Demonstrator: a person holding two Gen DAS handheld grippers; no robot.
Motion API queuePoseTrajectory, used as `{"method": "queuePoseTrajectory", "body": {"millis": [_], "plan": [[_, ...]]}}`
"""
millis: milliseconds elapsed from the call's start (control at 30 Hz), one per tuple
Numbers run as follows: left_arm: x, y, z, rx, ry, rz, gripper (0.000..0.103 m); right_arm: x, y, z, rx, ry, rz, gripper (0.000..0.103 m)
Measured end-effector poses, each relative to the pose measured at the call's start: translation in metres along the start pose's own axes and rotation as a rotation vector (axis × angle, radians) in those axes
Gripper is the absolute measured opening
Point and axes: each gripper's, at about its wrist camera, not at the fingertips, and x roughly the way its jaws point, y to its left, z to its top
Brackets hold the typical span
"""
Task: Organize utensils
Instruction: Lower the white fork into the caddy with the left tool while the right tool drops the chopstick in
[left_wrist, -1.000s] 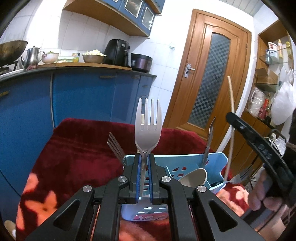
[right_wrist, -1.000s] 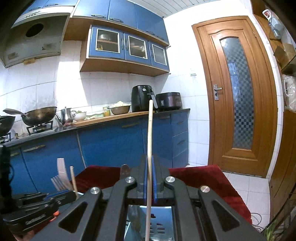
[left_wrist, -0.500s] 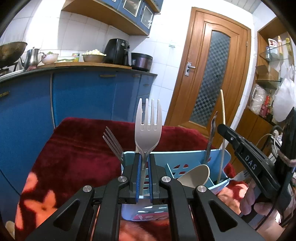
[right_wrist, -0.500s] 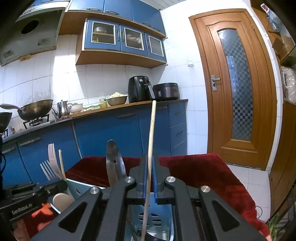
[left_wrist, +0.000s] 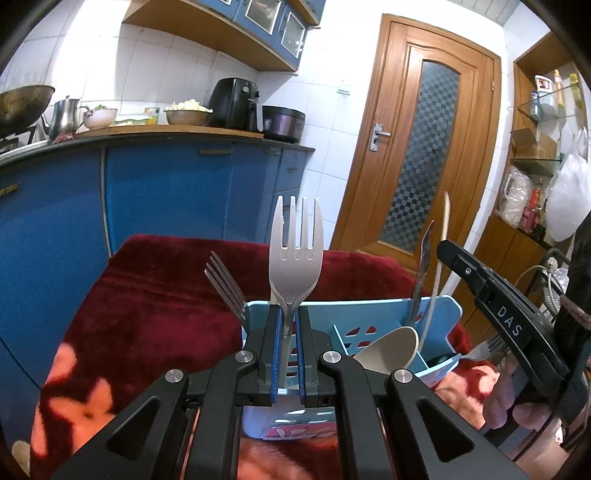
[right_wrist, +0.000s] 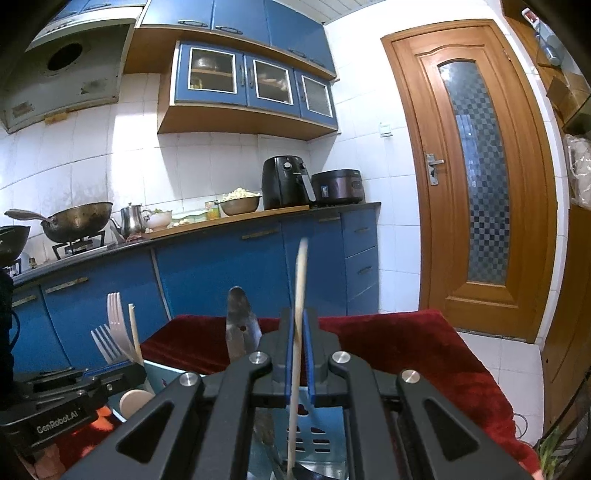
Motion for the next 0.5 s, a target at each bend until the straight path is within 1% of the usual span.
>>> {"method": "queuePoseTrajectory", "body": {"millis": [167,233,267,333,500], "plan": [[0.000,-0.001,0.001,-0.001,0.006,0.005,0.007,-0.003,0.001,-0.004,0.004,0.015,0.014,0.008],[0.000,-0.002,0.001,0.000,0.008,0.004,0.008,-0.006,0.001,-0.004,0.015,0.019,0.027,0.016],[-0.001,-0.002,0.001,-0.002,0.010,0.000,0.010,-0.008,0.000,-0.004,0.024,0.017,0.032,0.023],[-0.001,-0.003,0.002,-0.009,0.018,-0.013,0.013,-0.011,0.000,-0.004,0.037,0.014,0.041,0.024],[-0.004,-0.006,0.002,-0.001,0.039,-0.011,0.018,-0.024,0.001,0.000,0.051,0.006,0.046,0.024]]}}
